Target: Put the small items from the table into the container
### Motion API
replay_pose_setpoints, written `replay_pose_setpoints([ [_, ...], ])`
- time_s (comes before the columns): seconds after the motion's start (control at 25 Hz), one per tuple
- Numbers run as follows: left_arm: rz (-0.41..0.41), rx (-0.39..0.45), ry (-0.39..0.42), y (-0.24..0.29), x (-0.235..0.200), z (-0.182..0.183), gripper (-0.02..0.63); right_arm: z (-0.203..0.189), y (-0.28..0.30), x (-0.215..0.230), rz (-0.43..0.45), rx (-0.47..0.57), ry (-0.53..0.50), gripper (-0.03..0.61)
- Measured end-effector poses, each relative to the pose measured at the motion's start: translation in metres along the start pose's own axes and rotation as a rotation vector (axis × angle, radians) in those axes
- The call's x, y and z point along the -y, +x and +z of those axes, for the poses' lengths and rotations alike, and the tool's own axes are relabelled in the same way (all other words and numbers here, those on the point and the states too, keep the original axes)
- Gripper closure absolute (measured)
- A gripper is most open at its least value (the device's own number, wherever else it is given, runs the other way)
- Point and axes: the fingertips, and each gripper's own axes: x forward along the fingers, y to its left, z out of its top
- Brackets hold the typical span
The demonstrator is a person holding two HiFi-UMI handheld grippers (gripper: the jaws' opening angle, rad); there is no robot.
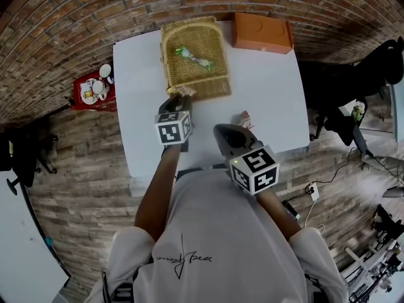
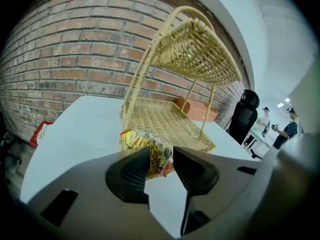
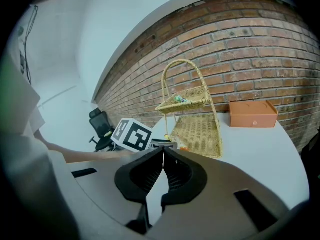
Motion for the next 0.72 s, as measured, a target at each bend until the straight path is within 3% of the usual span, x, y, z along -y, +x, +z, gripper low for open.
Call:
replay_pose_setpoints([
  [0.48,-0.015,0.056,-0.052,-0.026,0.002,0.01,0.486,-0.002,-0.002,-0.003,0.011,0.008,-0.006,0.557],
  [0.72,-0.003,0.081,-0.018,-0.041,0.009,0.011,0.486,-0.002,-0.001,-0.005,0.021,0.01,-0.002,0.555],
])
